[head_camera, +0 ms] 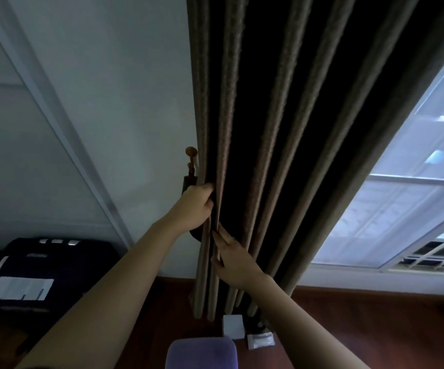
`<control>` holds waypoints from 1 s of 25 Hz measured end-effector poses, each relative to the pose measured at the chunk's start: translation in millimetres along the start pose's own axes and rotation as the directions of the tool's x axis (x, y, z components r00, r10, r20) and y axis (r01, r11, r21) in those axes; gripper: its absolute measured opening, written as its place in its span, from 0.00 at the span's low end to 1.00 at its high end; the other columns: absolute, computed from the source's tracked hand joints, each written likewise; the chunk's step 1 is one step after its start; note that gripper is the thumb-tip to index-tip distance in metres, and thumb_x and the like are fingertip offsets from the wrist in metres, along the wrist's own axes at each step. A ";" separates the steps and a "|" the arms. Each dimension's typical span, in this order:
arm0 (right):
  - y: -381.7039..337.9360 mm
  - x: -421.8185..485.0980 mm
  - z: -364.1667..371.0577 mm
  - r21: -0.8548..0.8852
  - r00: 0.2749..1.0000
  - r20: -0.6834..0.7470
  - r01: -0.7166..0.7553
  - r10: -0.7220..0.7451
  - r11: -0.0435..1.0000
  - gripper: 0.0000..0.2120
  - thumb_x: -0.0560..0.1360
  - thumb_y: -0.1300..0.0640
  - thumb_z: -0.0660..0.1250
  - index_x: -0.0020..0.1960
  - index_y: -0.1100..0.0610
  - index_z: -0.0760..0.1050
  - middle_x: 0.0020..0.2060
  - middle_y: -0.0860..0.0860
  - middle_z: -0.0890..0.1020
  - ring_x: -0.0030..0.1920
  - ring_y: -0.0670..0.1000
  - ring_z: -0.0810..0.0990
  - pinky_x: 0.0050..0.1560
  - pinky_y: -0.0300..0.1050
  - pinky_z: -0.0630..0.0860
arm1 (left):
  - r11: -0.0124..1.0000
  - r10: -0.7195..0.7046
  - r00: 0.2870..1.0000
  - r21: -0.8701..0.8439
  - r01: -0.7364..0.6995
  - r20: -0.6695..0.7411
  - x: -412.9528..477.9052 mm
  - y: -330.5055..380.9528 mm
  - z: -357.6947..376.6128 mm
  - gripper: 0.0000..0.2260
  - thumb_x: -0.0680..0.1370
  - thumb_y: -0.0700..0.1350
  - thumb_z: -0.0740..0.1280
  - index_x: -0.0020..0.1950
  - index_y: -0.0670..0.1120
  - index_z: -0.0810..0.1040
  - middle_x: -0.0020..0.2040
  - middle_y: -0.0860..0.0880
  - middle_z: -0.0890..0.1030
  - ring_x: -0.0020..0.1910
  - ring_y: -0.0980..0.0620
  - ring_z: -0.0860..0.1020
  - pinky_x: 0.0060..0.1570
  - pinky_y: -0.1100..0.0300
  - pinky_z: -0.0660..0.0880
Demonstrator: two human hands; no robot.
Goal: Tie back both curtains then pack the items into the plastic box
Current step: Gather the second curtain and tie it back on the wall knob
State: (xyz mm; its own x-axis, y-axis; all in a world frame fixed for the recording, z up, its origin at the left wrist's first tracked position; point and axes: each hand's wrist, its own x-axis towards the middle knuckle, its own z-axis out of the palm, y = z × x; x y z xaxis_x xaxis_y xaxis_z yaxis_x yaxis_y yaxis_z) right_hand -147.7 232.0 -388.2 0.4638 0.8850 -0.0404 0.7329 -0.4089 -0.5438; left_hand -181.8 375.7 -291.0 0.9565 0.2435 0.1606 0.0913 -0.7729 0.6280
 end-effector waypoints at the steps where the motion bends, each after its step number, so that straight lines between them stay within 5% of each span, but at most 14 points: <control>1: -1.1 -1.0 0.9 0.013 1.000 -0.001 0.017 -0.017 1.000 0.31 0.77 0.58 0.58 0.77 0.56 0.49 0.77 0.51 0.47 0.73 0.56 0.59 0.73 0.50 0.60 | 1.000 -0.009 1.000 -0.008 0.009 -0.002 -1.1 1.3 0.7 0.08 0.77 0.31 0.58 0.49 0.42 0.72 0.33 0.55 0.71 0.30 0.60 0.71 0.32 0.68 0.66; 5: -5.4 -1.5 10.6 0.028 0.998 0.038 0.041 -0.042 0.999 0.29 0.74 0.61 0.60 0.73 0.56 0.58 0.77 0.51 0.45 0.73 0.57 0.59 0.70 0.50 0.65 | 0.997 -0.003 0.996 -0.080 -0.004 -0.089 -13.0 3.6 5.9 0.18 0.77 0.33 0.59 0.66 0.43 0.65 0.35 0.55 0.70 0.29 0.60 0.72 0.29 0.73 0.68; 11: -4.5 -1.8 22.3 0.045 0.999 -0.035 0.011 -0.010 0.999 0.35 0.74 0.58 0.60 0.77 0.55 0.47 0.77 0.50 0.44 0.75 0.56 0.54 0.73 0.49 0.61 | 0.956 0.034 0.939 -0.261 -0.130 -0.342 -24.7 -2.1 20.5 0.22 0.75 0.31 0.64 0.47 0.56 0.58 0.36 0.48 0.73 0.31 0.56 0.77 0.28 0.66 0.74; 13: -4.5 -3.5 22.2 0.051 0.999 -0.041 0.007 -0.005 0.999 0.35 0.75 0.58 0.60 0.77 0.55 0.46 0.77 0.51 0.43 0.75 0.56 0.54 0.72 0.48 0.62 | 0.905 -0.023 0.952 -0.410 -0.110 -0.306 -24.3 3.5 17.0 0.24 0.74 0.31 0.65 0.50 0.57 0.57 0.45 0.45 0.75 0.38 0.48 0.81 0.35 0.57 0.80; 15: -6.6 -5.8 23.2 0.047 0.999 -0.037 0.002 0.000 0.999 0.35 0.76 0.58 0.59 0.77 0.56 0.44 0.77 0.51 0.43 0.74 0.56 0.54 0.72 0.47 0.61 | 0.871 -0.031 0.989 -0.490 -0.042 -0.141 -22.1 12.5 5.8 0.24 0.73 0.34 0.67 0.60 0.54 0.60 0.53 0.52 0.76 0.47 0.53 0.81 0.45 0.62 0.79; 19: -16.6 -10.0 18.5 -0.016 0.999 0.039 0.012 -0.012 1.000 0.31 0.78 0.59 0.57 0.77 0.57 0.46 0.77 0.53 0.44 0.74 0.57 0.56 0.71 0.46 0.59 | 0.996 -0.026 0.998 -0.081 0.031 0.065 2.3 18.6 -9.8 0.24 0.77 0.52 0.64 0.71 0.51 0.64 0.67 0.50 0.70 0.60 0.53 0.73 0.60 0.61 0.70; 21: -16.6 -14.6 9.4 -0.039 0.999 -0.027 0.019 -0.020 0.999 0.26 0.77 0.60 0.59 0.74 0.55 0.59 0.77 0.52 0.52 0.72 0.56 0.60 0.70 0.48 0.61 | 0.998 -0.060 0.992 0.019 0.059 0.109 8.7 20.5 -14.0 0.20 0.79 0.48 0.59 0.71 0.49 0.64 0.68 0.46 0.68 0.56 0.51 0.73 0.58 0.59 0.70; 23: -14.1 -15.3 -6.3 -0.046 0.895 -0.443 0.041 -0.057 0.998 0.18 0.72 0.62 0.65 0.61 0.54 0.72 0.72 0.52 0.63 0.71 0.53 0.64 0.70 0.52 0.64 | 0.996 -0.087 0.984 -0.008 0.090 0.156 7.6 18.5 -18.2 0.17 0.80 0.44 0.55 0.69 0.46 0.65 0.66 0.45 0.69 0.56 0.49 0.73 0.58 0.59 0.68; 25: -14.3 -8.8 -37.0 0.073 0.575 -0.818 0.082 0.012 0.994 0.17 0.70 0.64 0.69 0.57 0.58 0.69 0.69 0.58 0.66 0.70 0.52 0.64 0.69 0.47 0.65 | 0.976 -0.146 0.973 -0.137 0.171 0.179 1.8 15.1 -21.4 0.14 0.81 0.42 0.54 0.63 0.41 0.71 0.59 0.45 0.75 0.54 0.49 0.75 0.54 0.61 0.70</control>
State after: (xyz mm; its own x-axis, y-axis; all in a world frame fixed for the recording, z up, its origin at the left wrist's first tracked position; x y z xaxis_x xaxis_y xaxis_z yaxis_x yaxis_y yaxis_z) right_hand -143.9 221.9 -349.1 0.6828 0.3221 0.6558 0.7305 -0.3175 -0.6046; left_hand -184.6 377.0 -265.0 0.9670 0.2446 -0.0713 0.2148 -0.6319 0.7447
